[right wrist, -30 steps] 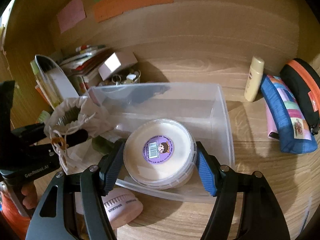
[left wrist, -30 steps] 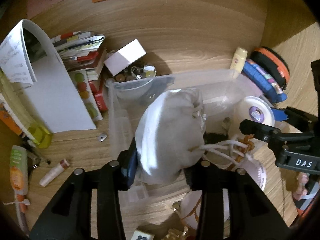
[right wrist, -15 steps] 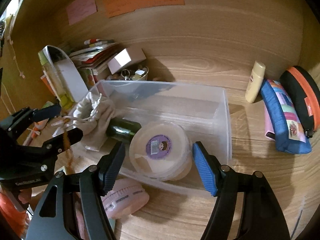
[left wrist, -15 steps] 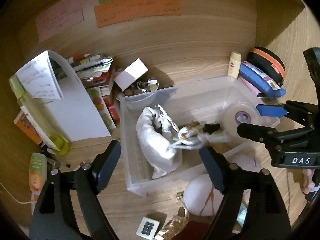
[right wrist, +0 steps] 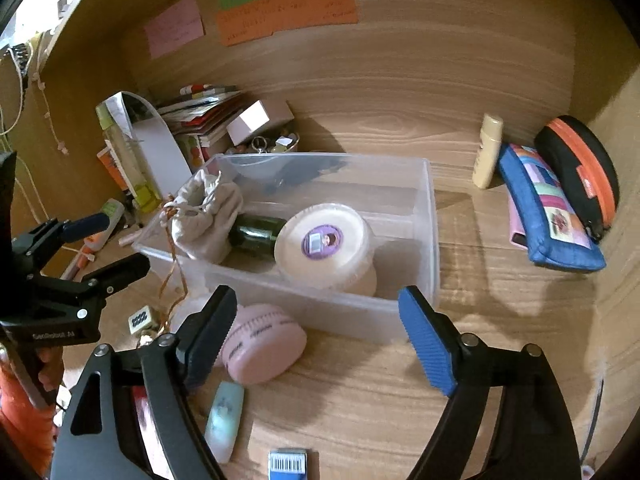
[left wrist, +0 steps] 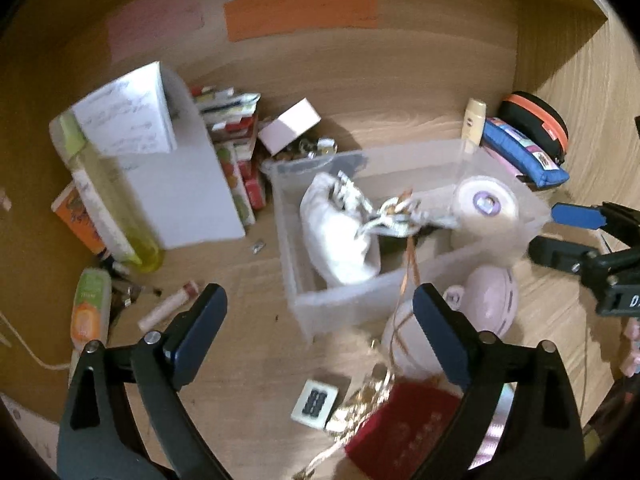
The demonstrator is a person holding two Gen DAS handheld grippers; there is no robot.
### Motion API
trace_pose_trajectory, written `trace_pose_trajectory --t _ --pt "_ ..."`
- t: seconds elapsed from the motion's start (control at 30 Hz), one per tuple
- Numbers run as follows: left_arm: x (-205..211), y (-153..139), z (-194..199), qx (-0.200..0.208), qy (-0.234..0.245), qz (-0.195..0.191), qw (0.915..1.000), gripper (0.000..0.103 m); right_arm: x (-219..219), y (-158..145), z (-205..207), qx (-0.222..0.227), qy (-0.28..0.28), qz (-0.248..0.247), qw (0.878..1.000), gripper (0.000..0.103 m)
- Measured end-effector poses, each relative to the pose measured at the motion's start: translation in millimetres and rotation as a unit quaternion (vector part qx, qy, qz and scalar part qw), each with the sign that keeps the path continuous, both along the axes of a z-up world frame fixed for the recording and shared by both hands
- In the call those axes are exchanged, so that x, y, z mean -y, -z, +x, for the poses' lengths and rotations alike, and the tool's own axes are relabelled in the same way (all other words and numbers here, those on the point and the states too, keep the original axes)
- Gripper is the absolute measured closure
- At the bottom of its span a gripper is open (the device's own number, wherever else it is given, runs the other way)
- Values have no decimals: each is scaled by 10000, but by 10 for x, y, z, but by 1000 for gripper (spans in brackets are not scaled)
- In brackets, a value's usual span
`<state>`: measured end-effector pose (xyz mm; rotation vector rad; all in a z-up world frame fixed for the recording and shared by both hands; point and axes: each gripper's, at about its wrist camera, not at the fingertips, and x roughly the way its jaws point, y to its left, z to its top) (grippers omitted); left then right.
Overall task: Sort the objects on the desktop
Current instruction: 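Grasp the pink round fan with the right gripper while the left grasps the red pouch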
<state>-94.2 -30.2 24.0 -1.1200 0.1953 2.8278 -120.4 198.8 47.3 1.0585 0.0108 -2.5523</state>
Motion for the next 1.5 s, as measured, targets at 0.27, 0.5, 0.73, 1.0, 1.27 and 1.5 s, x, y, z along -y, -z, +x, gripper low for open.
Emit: trace_pose_trajectory --t 0.27,0.5,0.73,1.0,1.27,1.5 --pt "261 118 226 304 -170 412 9985 8 44 93 136 92 -105 65 9999 21" --pt "208 267 462 538 34 432 9976 6 220 362 159 398 -315 131 9986 21" --pt "0 350 635 630 452 410 9961 6 405 536 112 569 -437 365 9968 21" --pt "-226 480 649 677 879 222 9936 6 536 582 10 644 -499 395 9959 20" --pt "-148 541 468 843 974 803 9884 6 579 602 -32 648 -631 335 9953 34" --pt "32 562 415 990 1140 1448 9779 32 507 631 6 632 -708 337 9949 41"
